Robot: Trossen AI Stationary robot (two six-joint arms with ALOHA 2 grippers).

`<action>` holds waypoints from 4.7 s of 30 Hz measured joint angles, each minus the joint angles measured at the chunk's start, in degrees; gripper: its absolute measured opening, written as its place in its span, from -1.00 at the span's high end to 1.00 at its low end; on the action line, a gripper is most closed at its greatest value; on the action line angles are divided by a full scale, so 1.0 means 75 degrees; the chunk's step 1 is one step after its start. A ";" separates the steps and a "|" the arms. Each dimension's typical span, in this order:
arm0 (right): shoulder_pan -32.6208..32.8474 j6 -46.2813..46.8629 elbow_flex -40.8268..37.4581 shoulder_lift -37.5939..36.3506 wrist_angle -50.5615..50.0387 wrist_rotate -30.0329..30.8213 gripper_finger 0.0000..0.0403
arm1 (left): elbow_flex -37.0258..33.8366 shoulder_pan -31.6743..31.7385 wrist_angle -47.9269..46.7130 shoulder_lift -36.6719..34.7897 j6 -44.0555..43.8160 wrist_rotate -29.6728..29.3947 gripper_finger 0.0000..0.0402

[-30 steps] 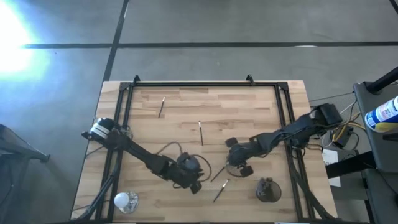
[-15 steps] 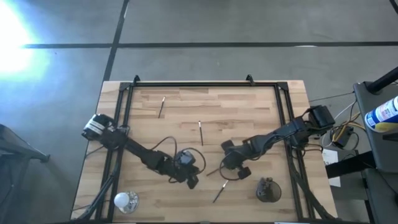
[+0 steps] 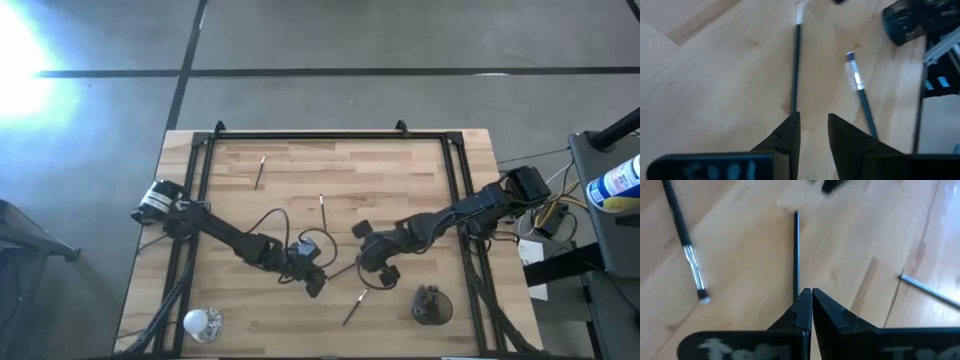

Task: Sort items
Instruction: Put the liner brush into the wire basket

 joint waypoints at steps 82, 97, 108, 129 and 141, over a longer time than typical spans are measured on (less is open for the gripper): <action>0.0220 0.2490 0.0429 -0.1537 -0.1789 0.1611 0.45 | -0.1135 0.0370 0.2943 0.0107 0.1923 0.0305 0.96; 0.0207 0.4818 -0.3577 -0.4051 0.7334 0.2704 0.11 | -0.1755 0.0996 0.6879 0.0098 0.5133 -0.0895 0.96; -0.0001 0.4200 -0.2801 -0.3495 0.7694 0.2752 0.11 | -0.0927 0.1346 0.6892 0.0095 0.6403 -0.0586 0.96; 0.0405 0.3771 -0.1280 -0.3832 0.4612 0.3241 0.96 | -0.0787 0.1396 0.6421 -0.0138 0.6028 -0.0610 0.60; 0.2611 0.6929 0.1654 -0.4308 -0.2865 0.5138 0.96 | -0.0790 0.1391 0.5839 -0.0301 0.6065 -0.0613 0.36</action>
